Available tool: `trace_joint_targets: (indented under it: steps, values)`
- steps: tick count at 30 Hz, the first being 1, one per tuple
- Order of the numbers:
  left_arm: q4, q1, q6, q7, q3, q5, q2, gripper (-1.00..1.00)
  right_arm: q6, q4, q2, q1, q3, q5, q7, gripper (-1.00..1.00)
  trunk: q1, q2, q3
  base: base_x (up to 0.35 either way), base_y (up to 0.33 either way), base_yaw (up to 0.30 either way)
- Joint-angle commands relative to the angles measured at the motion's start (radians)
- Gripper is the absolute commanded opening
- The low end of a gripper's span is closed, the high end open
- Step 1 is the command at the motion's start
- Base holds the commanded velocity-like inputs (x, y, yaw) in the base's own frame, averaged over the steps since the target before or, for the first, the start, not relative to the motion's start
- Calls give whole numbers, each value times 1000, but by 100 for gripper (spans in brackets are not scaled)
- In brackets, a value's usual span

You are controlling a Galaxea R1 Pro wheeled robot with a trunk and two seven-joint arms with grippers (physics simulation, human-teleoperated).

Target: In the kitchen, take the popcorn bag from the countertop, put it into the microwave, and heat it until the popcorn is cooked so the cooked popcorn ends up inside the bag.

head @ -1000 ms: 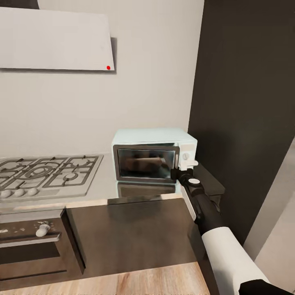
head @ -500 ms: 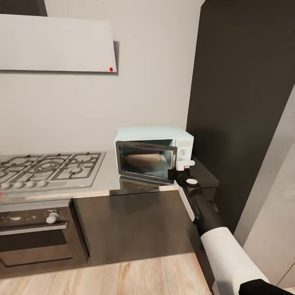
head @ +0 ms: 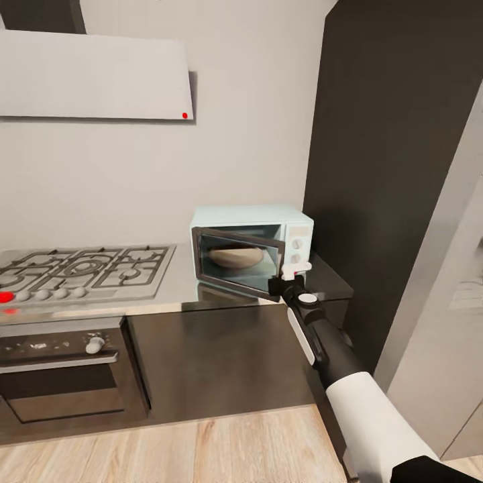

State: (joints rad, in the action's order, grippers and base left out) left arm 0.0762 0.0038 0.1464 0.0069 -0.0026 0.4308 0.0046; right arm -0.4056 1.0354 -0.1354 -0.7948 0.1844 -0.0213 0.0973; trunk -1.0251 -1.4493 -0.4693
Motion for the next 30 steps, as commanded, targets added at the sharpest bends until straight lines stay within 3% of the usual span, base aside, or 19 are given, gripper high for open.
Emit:
trace_joint_targets:
  steps: [1, 4, 5, 12, 18, 20, 23, 24, 26, 30]
  values:
    - [2, 1, 1, 1, 0, 3, 0, 100, -9, 3, 0, -1, -98, -26, 15, -100, 0, -1, -1, -4, 0, 0]
    - [2, 1, 1, 1, 0, 3, 0, 100, -9, 3, 0, -1, -97, -26, 13, -100, 0, -1, -1, -1, 0, 0]
    - [2, 1, 1, 1, 0, 3, 0, 100, -9, 3, 0, -1, -97, -25, 11, 100, 0, -1, -1, 0, 0, 0]
    - [2, 1, 1, 1, 0, 3, 0, 100, -23, 3, -1, 5, -95, -17, 1, 100, 0, -1, -1, 0, 0, 0]
    - [2, 1, 1, 1, 0, 3, 0, 100, -19, 4, 5, 98, -92, -26, 1, 100, 0, -1, -1, 0, 0, 0]
    - [2, 1, 1, 1, 0, 3, 0, 100, -15, 8, 26, 105, -95, -28, 2, 100, 0, -1, -1, 0, 0, 0]
    - [2, 1, 1, 1, 0, 3, 0, 100, -12, 38, 98, 107, -97, -23, 4, 100, 0, -1, -1, 0, 0, 0]
    - [2, 1, 1, 1, 0, 3, 0, 100, -13, 65, 111, 107, -98, -21, 2, 100, 0, -1, -1, 0, 0, 0]
    - [2, 1, 1, 1, 0, 3, 0, 100, -22, 128, 125, 108, -99, -19, 1, 100, 0, -1, -1, 0, 0, 0]
    - [2, 1, 1, 1, 2, 3, 0, 100, -32, 165, 130, 108, -98, -19, 1, 100, 0, -1, -1, 0, 0, 0]
